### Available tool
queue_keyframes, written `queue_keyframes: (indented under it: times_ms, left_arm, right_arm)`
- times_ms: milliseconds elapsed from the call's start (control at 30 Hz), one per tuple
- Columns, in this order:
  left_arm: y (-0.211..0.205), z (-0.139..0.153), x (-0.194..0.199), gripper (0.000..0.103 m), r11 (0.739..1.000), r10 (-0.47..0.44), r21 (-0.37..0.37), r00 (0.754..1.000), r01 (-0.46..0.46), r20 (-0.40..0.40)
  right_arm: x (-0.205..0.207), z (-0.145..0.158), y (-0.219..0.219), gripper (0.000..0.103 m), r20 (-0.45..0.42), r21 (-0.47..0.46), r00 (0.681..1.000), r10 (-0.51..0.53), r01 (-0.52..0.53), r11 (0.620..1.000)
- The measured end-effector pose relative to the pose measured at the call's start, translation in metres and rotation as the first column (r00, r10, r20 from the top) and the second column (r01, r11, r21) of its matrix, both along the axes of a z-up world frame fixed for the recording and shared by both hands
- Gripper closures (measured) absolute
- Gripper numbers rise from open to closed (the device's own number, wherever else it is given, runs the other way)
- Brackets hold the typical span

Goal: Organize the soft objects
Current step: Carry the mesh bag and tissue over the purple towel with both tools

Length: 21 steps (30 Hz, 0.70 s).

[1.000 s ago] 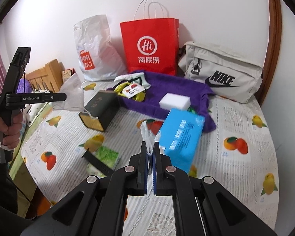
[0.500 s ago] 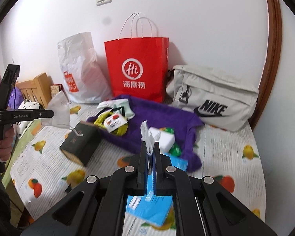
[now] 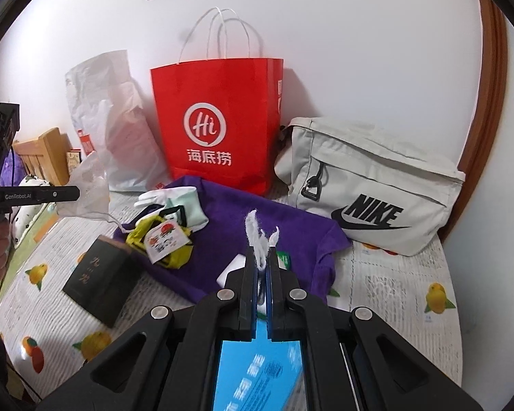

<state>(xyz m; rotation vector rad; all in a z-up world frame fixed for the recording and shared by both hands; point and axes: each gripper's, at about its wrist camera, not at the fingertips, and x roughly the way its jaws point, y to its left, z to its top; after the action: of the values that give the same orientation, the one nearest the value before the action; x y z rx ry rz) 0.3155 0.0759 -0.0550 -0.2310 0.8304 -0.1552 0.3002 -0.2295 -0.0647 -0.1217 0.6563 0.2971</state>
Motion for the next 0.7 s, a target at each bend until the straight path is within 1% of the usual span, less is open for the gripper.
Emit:
queue_keyframes:
  times_ms: [133,300,500,700]
  left_arm:
    - [-0.006,-0.005,0.015,0.089,1.0,-0.022,0.014,1.0,0.022,-0.009]
    - [-0.013,-0.012,0.03,0.089,0.999,-0.039,0.023,0.999,0.039,-0.024]
    - [-0.022,-0.021,0.043,0.089,0.997,-0.058,0.044,0.997,0.06,-0.042]
    - [-0.032,-0.027,0.059,0.089,0.996,-0.076,0.042,0.996,0.079,-0.055]
  right_arm:
    - [0.02,-0.005,0.002,0.099,-0.004,-0.015,1.0,-0.002,0.002,1.0]
    - [0.041,-0.016,0.004,0.099,0.004,-0.077,1.0,-0.022,0.022,0.997]
    - [0.062,-0.034,-0.002,0.099,-0.027,-0.083,0.999,-0.029,0.026,0.996]
    - [0.078,-0.052,-0.005,0.099,-0.063,-0.085,0.998,-0.03,0.025,0.996]
